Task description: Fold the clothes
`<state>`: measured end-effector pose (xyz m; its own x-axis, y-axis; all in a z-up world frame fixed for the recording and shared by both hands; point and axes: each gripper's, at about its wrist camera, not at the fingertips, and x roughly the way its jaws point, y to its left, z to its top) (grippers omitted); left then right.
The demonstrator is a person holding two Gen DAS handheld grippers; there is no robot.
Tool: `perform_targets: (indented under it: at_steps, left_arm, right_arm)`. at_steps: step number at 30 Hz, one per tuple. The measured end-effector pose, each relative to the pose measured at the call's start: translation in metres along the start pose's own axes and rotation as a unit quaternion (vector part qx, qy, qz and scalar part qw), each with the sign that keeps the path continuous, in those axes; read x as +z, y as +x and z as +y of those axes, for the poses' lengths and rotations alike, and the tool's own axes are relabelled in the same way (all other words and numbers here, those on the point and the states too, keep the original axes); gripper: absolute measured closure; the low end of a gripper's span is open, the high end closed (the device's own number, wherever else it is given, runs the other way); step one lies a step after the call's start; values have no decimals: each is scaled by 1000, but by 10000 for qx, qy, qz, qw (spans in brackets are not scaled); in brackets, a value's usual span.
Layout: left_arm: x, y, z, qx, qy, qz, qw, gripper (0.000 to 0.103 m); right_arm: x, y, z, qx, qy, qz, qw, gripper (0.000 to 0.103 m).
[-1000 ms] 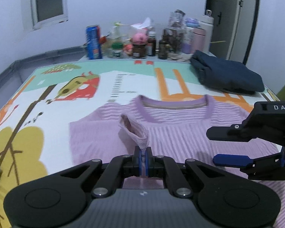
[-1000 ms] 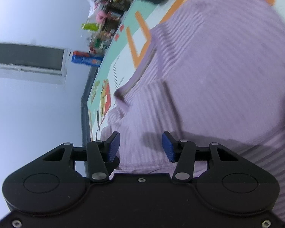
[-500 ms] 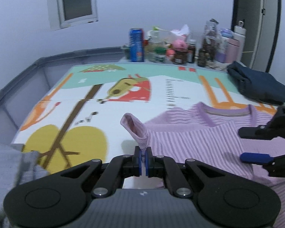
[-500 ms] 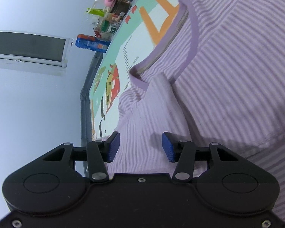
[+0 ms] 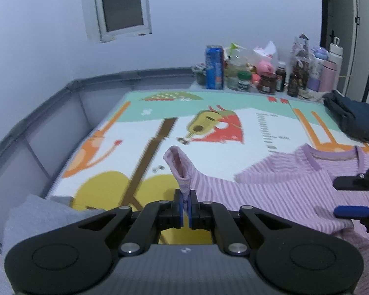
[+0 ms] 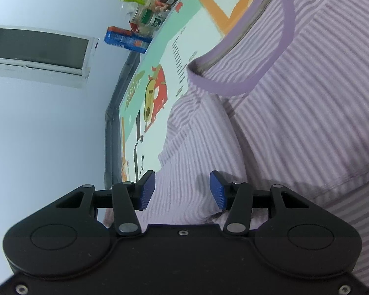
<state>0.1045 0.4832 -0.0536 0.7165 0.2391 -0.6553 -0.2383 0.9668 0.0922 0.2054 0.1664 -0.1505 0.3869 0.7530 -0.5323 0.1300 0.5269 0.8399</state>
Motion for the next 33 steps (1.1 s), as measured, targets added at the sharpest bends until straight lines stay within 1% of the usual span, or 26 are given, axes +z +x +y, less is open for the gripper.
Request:
perform_targets:
  at_steps: [10, 19, 26, 33]
  left_arm:
    - [17, 2, 70, 558, -299, -138, 9979, 99]
    - [12, 8, 131, 1025, -550, -39, 9932, 99]
    - [13, 6, 166, 1275, -722, -80, 9892, 99]
    - [14, 1, 190, 1491, -866, -122, 9849, 99]
  right_arm:
    - [-5, 20, 15, -63, -36, 12, 10000, 56]
    - [-16, 54, 23, -260, -50, 191, 9995, 56]
    - [-25, 80, 37, -312, -182, 331, 9988, 56]
    - [-33, 98, 50, -367, -329, 430, 9979, 56]
